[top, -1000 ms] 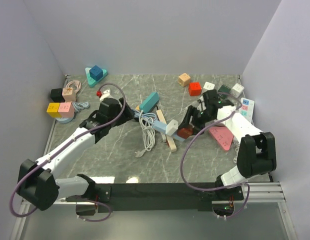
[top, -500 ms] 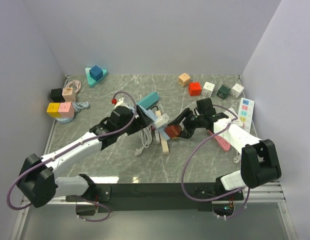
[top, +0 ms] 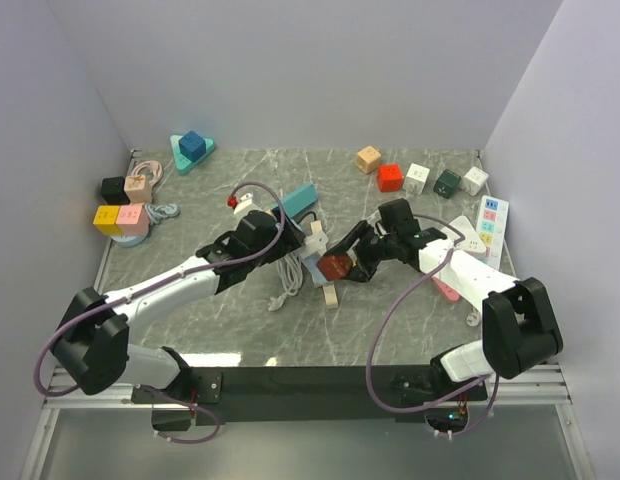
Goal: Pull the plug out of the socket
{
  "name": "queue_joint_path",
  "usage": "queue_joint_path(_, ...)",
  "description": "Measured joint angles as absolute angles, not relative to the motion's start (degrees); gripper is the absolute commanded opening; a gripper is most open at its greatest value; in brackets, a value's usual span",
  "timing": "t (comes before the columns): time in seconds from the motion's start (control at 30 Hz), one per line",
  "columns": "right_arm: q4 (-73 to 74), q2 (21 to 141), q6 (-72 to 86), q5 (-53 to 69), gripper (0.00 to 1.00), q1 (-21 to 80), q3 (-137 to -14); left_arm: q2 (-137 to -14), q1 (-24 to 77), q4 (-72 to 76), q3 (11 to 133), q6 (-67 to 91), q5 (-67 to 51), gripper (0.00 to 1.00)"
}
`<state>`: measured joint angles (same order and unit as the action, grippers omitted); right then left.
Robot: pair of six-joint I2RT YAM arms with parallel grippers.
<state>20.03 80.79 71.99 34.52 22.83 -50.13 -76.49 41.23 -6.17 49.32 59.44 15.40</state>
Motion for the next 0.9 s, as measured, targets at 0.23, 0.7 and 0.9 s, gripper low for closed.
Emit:
queue_joint_path(0.23, 18.39, 80.79, 75.57, 34.72, 0.00, 27.09, -50.02, -80.18, 41.85, -4.93, 52.27, 59.16, 17.30, 0.15)
queue_joint_path(0.7, 38.37, 93.67, 57.74, 39.77, 0.00, 25.91, -69.56, -75.20, 42.11, -1.13, 47.13, 57.69, 22.94, 0.01)
queue_joint_path(0.9, 46.78, 94.67, 45.21, 44.38, 0.00, 21.61, -75.11, -70.65, 43.38, 4.45, 43.75, 57.43, 24.01, 0.01)
